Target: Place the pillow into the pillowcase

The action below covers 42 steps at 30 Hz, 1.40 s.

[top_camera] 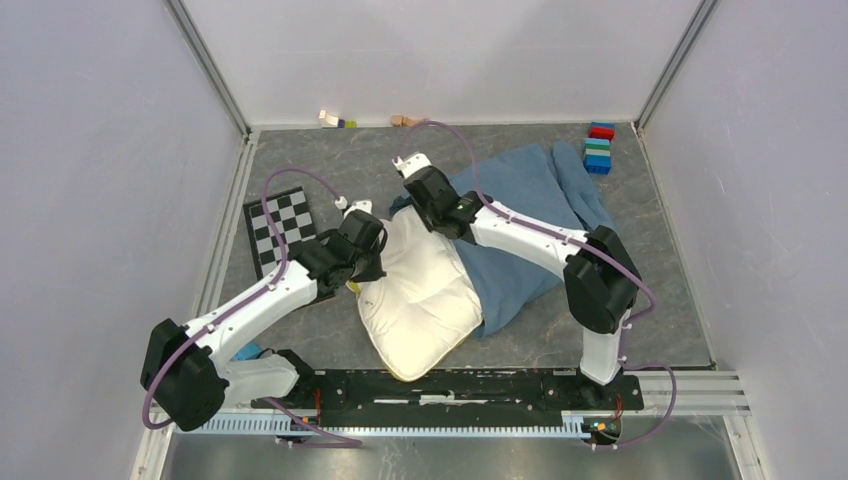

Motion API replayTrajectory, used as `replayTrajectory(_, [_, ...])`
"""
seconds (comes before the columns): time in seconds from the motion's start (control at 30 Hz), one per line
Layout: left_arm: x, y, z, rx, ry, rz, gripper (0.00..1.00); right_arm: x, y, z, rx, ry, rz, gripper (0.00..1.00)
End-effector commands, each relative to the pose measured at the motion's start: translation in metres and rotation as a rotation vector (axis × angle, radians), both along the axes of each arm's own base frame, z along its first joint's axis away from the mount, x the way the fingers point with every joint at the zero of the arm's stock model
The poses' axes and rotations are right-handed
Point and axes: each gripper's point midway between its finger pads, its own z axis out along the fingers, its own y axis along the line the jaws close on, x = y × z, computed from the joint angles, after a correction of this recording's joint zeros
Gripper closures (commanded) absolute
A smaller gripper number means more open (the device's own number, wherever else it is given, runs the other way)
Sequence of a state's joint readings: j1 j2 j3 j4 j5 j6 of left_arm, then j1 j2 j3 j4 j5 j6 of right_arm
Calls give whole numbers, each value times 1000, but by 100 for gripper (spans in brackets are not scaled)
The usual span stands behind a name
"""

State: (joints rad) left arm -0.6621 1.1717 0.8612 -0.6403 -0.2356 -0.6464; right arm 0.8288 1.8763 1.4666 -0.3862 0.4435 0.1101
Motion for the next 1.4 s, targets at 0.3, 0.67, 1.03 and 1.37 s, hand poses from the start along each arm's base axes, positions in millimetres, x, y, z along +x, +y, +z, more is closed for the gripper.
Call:
replayTrajectory(0.3, [64, -43, 36, -244, -104, 122, 97, -35, 89, 40, 451, 90, 113, 100])
replayTrajectory(0.67, [54, -23, -12, -225, 3, 203, 98, -78, -14, 58, 310, -25, -6, 28])
replayTrajectory(1.03, [48, -19, -12, -231, 15, 199, 98, -143, -88, -3, 171, 33, -35, 42])
replayTrajectory(1.37, [45, -17, -17, -221, 26, 201, 98, -143, -70, -11, 105, 32, -1, 94])
